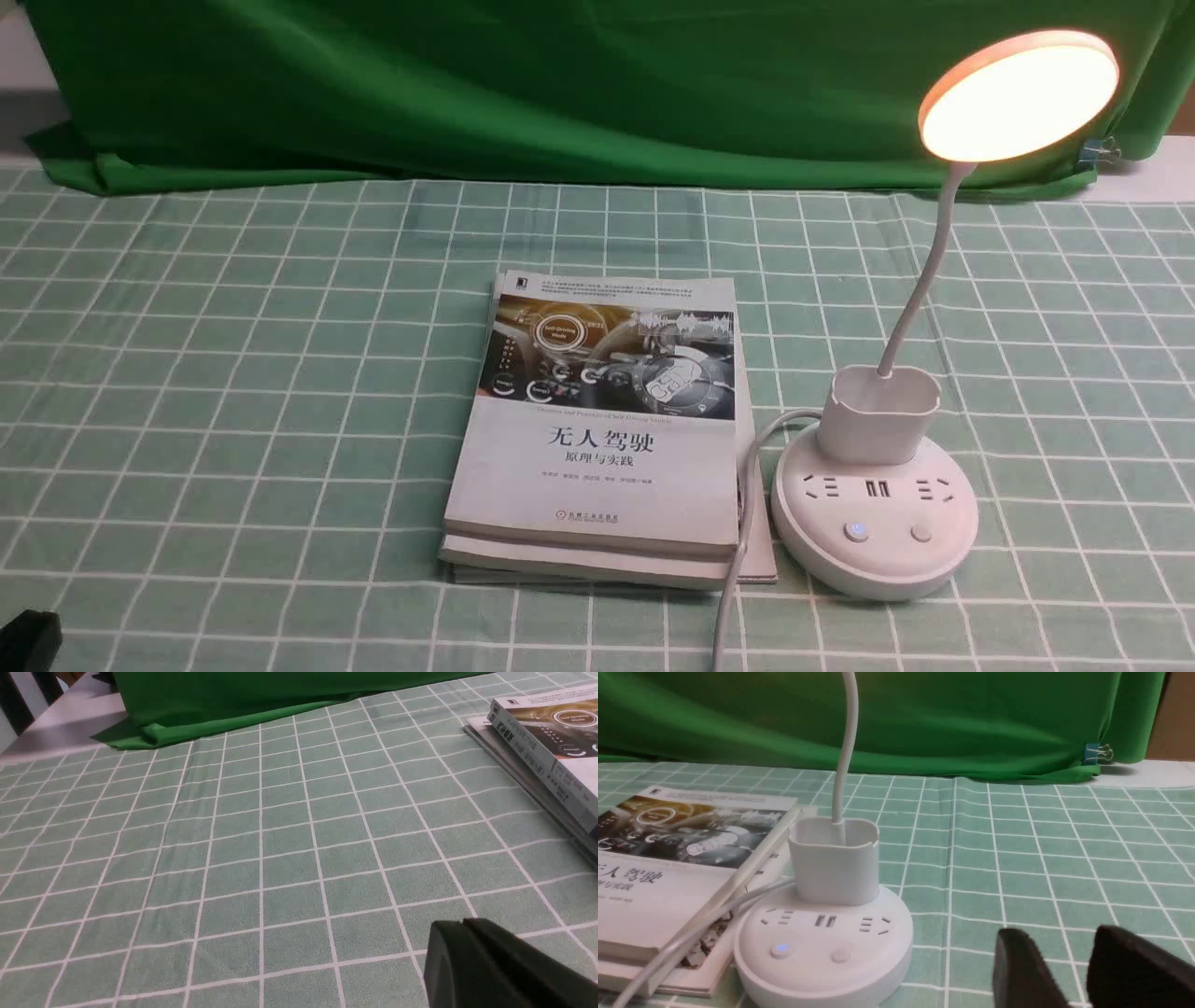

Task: Turn off the desk lamp on the blue coffee tablecloth by hand.
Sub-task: 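Press the power button on the lamp base to turn the lamp off with the right gripper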

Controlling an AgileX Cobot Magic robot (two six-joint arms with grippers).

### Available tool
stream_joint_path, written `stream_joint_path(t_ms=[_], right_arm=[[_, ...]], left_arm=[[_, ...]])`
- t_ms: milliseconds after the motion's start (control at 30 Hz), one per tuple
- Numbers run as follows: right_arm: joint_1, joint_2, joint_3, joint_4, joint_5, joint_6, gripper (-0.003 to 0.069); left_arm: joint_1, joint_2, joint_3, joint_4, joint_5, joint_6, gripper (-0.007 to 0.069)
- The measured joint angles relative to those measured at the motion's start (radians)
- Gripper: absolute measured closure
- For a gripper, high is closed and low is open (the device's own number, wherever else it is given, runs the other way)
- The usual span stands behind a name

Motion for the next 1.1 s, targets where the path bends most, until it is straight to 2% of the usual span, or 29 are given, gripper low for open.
stream_joint_path(t_ms=[733, 833, 867, 1000, 1100], right_arm=[[0.0, 0.0, 0.0, 0.001, -0.011, 0.004, 0.0418], [0.0, 0.0, 0.0, 0.069, -0.044, 0.112, 0.0417], [0.0, 0.0, 0.0, 0.118, -0.079, 0.19, 0.0418], [0.0, 0.0, 0.0, 0.178, -0.181, 0.413, 0.0418], [0.0, 0.0, 0.0, 0.187, -0.243, 0.464, 0.0418]], left_arm=[[0.0, 0.0, 0.0, 0.0, 0.0, 0.0, 0.0624], [0.0, 0.0, 0.0, 0.0, 0.0, 0.0, 0.0624], [0.0, 0.0, 0.0, 0.0, 0.0, 0.0, 0.0624], [0.0, 0.0, 0.0, 0.0, 0.0, 0.0, 0.0624], [0.0, 0.0, 0.0, 0.0, 0.0, 0.0, 0.0624]])
